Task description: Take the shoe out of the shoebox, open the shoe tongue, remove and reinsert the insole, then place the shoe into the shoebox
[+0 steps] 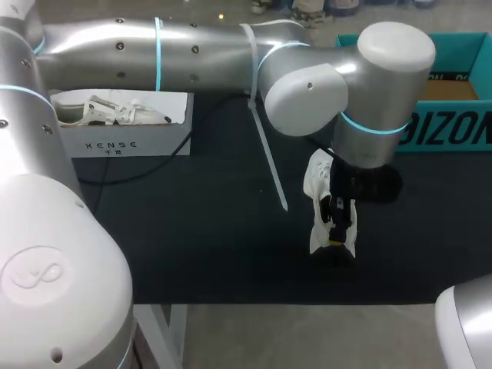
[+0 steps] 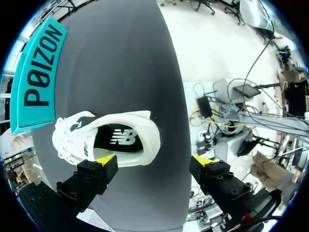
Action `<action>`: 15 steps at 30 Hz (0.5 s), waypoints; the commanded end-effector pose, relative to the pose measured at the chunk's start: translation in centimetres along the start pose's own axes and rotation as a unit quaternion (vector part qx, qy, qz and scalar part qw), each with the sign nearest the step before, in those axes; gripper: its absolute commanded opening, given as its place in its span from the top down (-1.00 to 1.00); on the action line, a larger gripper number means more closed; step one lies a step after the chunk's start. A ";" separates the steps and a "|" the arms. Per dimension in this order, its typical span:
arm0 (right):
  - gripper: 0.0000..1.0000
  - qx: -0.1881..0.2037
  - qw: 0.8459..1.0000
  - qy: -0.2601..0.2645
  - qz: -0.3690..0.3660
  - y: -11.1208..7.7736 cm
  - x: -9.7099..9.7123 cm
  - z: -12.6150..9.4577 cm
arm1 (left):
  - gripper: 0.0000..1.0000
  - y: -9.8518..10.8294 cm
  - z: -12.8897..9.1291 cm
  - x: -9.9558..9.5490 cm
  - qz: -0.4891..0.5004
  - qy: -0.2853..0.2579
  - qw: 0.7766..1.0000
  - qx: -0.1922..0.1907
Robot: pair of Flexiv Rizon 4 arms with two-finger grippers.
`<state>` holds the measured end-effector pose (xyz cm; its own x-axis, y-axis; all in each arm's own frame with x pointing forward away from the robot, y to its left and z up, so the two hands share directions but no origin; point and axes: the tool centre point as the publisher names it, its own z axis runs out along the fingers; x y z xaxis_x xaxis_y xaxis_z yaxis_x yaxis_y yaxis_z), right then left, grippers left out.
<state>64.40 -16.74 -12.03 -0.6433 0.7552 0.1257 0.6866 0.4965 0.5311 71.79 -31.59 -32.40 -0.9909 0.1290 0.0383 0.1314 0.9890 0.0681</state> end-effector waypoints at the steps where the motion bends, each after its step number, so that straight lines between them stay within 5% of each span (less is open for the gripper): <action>1: -1.00 0.004 1.000 0.002 0.001 0.3 -0.2 -0.1 | -1.00 -0.3 1.3 0.1 -0.010 0.006 1.000 -0.002; 15: -1.00 0.004 1.000 0.002 0.001 0.3 -0.2 -0.1 | -1.00 -1.1 2.9 0.0 -0.012 0.019 1.000 0.005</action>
<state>64.43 -16.74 -12.02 -0.6434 0.7551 0.1257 0.6866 0.4967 0.5309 71.45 -31.99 -35.02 -0.9923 0.1015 0.0709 0.1055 0.9930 0.0537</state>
